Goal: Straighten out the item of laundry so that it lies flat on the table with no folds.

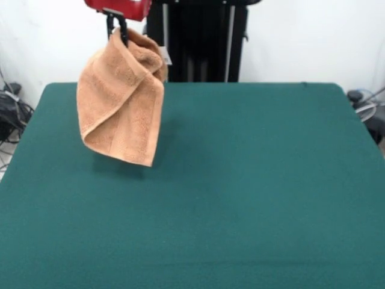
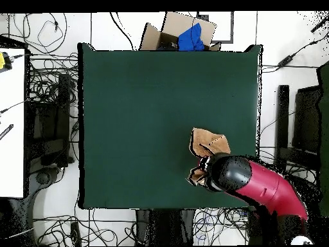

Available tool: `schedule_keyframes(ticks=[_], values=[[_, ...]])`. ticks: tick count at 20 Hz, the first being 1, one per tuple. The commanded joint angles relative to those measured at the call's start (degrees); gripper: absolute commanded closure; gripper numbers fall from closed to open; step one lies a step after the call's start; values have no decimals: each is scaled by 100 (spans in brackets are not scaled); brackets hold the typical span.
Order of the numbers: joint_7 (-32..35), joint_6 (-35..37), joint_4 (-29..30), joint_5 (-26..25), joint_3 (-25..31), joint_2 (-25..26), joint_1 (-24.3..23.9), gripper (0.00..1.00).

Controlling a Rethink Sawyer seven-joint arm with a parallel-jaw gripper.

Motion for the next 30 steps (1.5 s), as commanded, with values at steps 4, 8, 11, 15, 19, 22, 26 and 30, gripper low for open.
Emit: schedule_keyframes(ticks=[4,8,11,15,19,22,26,30], values=[[-354,523,357,-272,613,-504,220,100],[-601,1246,-118,-365,586,-620,256,100],[-648,1322,-209,-449,567,-661,243,100],[-901,2367,-740,-600,528,-986,255,100],[-610,1718,-304,-467,664,-896,152,100],[-132,263,436,-476,678,-756,163,100],[-2,141,501,-572,606,-742,234,100],[22,58,497,-571,610,-621,237,100]])
